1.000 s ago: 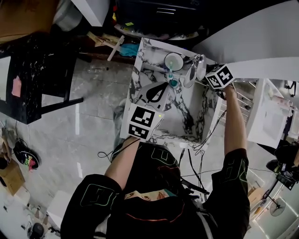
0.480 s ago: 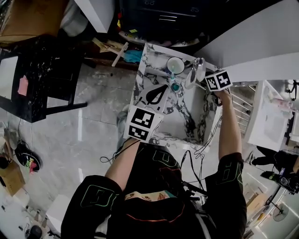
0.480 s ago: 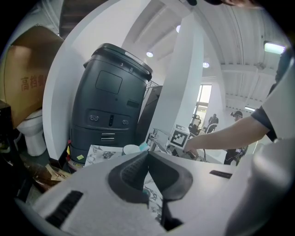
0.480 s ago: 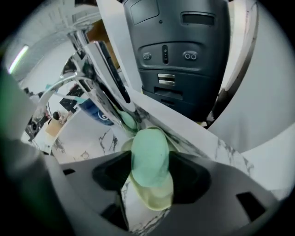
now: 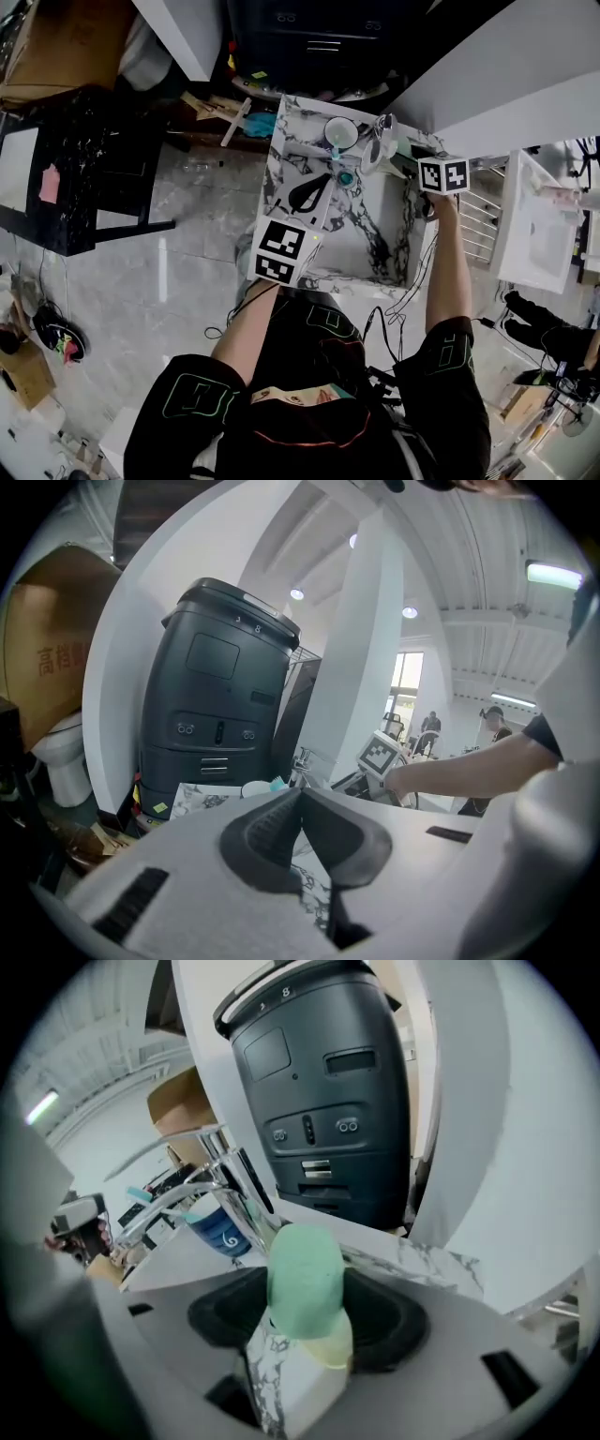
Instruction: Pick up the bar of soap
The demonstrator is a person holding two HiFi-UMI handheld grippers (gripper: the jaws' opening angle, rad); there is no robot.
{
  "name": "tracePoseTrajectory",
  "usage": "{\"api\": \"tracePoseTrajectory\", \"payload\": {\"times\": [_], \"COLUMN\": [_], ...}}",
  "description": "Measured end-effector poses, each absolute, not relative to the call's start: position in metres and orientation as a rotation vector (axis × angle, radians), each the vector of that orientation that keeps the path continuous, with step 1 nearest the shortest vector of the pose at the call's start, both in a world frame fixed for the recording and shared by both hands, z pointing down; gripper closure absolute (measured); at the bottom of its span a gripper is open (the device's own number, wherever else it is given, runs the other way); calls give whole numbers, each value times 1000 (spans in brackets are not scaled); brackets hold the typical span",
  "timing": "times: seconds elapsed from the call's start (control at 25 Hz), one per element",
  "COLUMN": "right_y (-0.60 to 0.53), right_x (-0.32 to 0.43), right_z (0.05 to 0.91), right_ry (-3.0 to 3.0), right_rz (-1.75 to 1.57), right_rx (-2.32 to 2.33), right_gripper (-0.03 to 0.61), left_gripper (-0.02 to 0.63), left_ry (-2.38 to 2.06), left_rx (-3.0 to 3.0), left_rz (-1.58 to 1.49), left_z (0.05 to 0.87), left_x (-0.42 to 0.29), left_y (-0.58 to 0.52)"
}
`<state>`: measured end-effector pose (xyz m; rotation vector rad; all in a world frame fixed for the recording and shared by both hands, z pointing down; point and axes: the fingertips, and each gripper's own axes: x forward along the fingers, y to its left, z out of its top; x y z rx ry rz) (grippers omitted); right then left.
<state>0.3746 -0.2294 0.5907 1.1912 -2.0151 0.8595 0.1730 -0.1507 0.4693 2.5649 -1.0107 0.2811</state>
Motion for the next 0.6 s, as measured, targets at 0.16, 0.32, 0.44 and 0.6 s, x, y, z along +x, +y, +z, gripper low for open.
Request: {"api": "tracePoseTrajectory", "payload": {"times": [0.16,0.32,0.44,0.6], "right_y": [-219,-212,-205,-192], "right_x": [375,375,376,377], "right_z": [570,547,529,503], "right_ry": [-2105,-2187,-2217,-2278], "right_rz": [896,902,900,899], "right_rx": [1294,1404,1493,1622], "right_gripper": [319,319,319,319], "left_gripper": [611,611,610,611], "left_ry": [-997,-989,-989,-977], "left_rx": [2579,2594,2600,2628], "left_rz": [273,266,263,255], "left_z": [466,463,461,453], "left_x": [177,182,185,190], "left_y": [-145,-140,-135,-129]}}
